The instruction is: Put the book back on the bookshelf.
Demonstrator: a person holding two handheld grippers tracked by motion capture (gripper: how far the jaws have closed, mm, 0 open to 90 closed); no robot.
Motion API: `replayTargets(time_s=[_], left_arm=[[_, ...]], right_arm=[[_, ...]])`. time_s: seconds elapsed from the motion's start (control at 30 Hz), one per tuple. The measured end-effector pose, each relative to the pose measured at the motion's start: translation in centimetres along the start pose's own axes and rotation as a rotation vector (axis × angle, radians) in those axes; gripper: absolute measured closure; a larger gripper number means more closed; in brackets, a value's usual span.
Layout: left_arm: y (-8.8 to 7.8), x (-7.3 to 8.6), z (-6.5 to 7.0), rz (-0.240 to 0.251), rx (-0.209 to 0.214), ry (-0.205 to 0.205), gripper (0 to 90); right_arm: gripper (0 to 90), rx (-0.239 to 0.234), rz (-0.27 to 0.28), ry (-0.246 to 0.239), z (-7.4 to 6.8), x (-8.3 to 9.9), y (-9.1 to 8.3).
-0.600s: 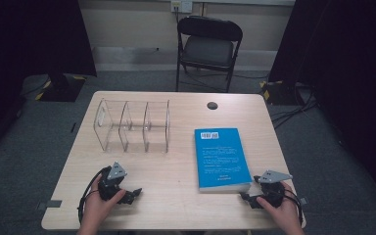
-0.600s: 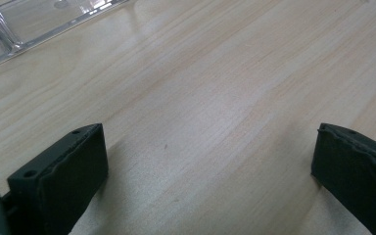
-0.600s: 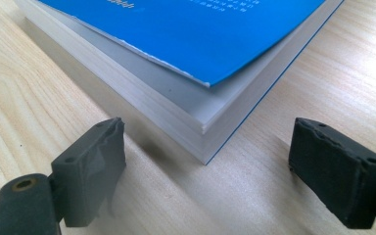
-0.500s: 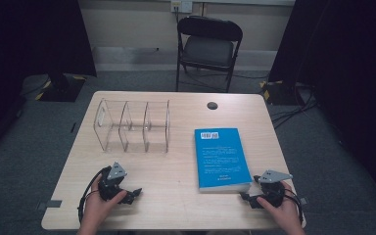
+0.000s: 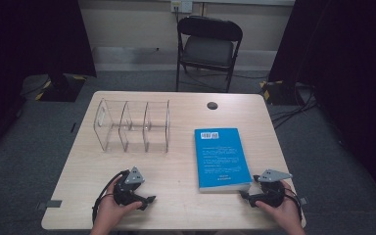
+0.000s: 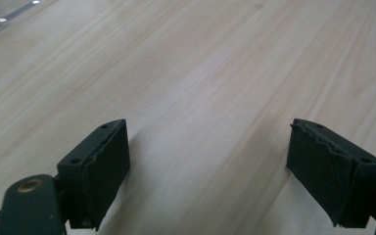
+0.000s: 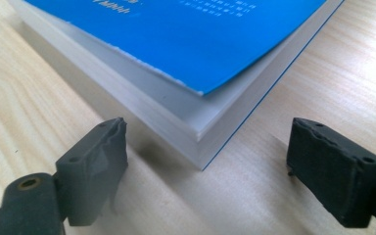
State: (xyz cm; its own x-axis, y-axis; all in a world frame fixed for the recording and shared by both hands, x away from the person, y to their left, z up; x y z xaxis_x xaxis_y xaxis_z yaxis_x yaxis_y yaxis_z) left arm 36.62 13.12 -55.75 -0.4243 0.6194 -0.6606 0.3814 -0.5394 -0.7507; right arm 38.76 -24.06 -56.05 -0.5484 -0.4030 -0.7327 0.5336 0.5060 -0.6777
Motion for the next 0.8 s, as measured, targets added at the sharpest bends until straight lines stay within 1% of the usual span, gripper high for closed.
replayTargets(time_s=[0.1, 0.13, 0.2, 0.27, 0.3, 0.33, 0.37, 0.4, 0.43, 0.47, 0.5, 0.53, 0.57, 0.6, 0.63, 0.67, 0.7, 0.73, 0.77, 0.8], left_arm=[[0.5, -0.6, 0.7, -0.018, 0.017, 0.014, 15.9], [0.6, -0.8, 0.9, -0.02, 0.024, 0.022, 15.8], [1.1, -1.4, 1.6, -0.019, 0.053, 0.041, 16.3], [1.5, -1.9, 2.1, -0.027, 0.07, 0.053, 16.6], [1.7, -2.3, 2.4, -0.023, 0.073, 0.059, 16.8], [1.9, -2.7, 2.7, -0.012, 0.078, 0.061, 16.8], [2.2, -3.0, 3.1, -0.006, 0.094, 0.069, 16.8], [2.4, -3.1, 3.3, -0.017, 0.096, 0.075, 17.2], [2.7, -3.4, 3.5, -0.01, 0.093, 0.079, 16.7], [3.0, -3.6, 3.7, -0.017, 0.09, 0.094, 15.5], [3.2, -3.8, 3.8, -0.021, 0.089, 0.099, 15.9], [3.3, -3.9, 3.9, -0.032, 0.097, 0.11, 15.9], [3.4, -4.1, 4.0, -0.038, 0.1, 0.112, 16.2], [3.6, -4.3, 4.1, -0.028, 0.099, 0.114, 16.2], [3.8, -4.5, 4.2, -0.029, 0.092, 0.115, 16.3], [3.8, -4.5, 4.2, -0.035, 0.084, 0.118, 16.4], [4.0, -4.6, 4.3, -0.03, 0.083, 0.12, 16.4], [4.0, -4.7, 4.4, -0.04, 0.088, 0.126, 16.6], [4.1, -4.8, 4.5, -0.027, 0.084, 0.123, 16.6], [4.2, -4.9, 4.6, -0.029, 0.085, 0.128, 16.2]], right_arm=[[17.9, -0.007, 0.005, -0.011, 0.1, -0.3, 0.3], [18.7, -0.009, 0.007, -0.006, 0.1, -0.4, 0.4], [18.6, -0.015, 0.008, -0.013, 0.1, -0.5, 0.5], [20.9, -0.017, 0.01, -0.017, 0.1, -0.5, 0.4], [23.3, -0.022, 0.011, -0.022, 0.0, -0.5, 0.4], [25.8, -0.036, 0.015, -0.03, -0.2, -0.5, 0.4], [27.6, -0.039, 0.014, -0.034, -0.3, -0.6, 0.3], [27.6, -0.045, 0.013, -0.032, -0.6, -0.5, 0.3], [27.6, -0.047, 0.016, -0.036, -0.7, -0.6, 0.4], [27.7, -0.043, 0.013, -0.036, -0.8, -0.6, 0.4], [27.6, -0.035, 0.007, -0.031, -0.9, -0.6, 0.4], [27.8, -0.03, 0.001, -0.026, -0.9, -0.6, 0.4], [29.5, -0.028, -0.006, -0.024, -0.9, -0.7, 0.4], [29.6, -0.024, -0.008, -0.019, -0.9, -0.7, 0.4], [29.8, -0.022, -0.016, -0.02, -0.9, -0.8, 0.4], [30.0, -0.025, -0.014, -0.018, -0.9, -0.8, 0.4], [30.0, -0.023, -0.013, -0.016, -0.9, -0.8, 0.4], [30.2, -0.022, -0.013, -0.015, -0.9, -0.8, 0.4], [30.5, -0.02, -0.016, -0.014, -0.9, -0.8, 0.4], [30.5, -0.021, -0.017, -0.012, -0.9, -0.8, 0.4]])
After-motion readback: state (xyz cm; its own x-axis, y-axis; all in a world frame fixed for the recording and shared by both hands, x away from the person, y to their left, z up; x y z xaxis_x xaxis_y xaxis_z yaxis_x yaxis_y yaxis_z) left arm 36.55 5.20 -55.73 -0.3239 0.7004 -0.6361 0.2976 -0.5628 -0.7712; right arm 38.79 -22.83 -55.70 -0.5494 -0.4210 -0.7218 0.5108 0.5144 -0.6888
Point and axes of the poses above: each handheld gripper's, and its own axes: y roughly forward along the jaws, x roughly out of its underside, z roughly to its right, the point moved 9 cm from there along y, roughly forward along the jaws, and after that the axes turned 5 degrees about y, right-handed, at the moved point
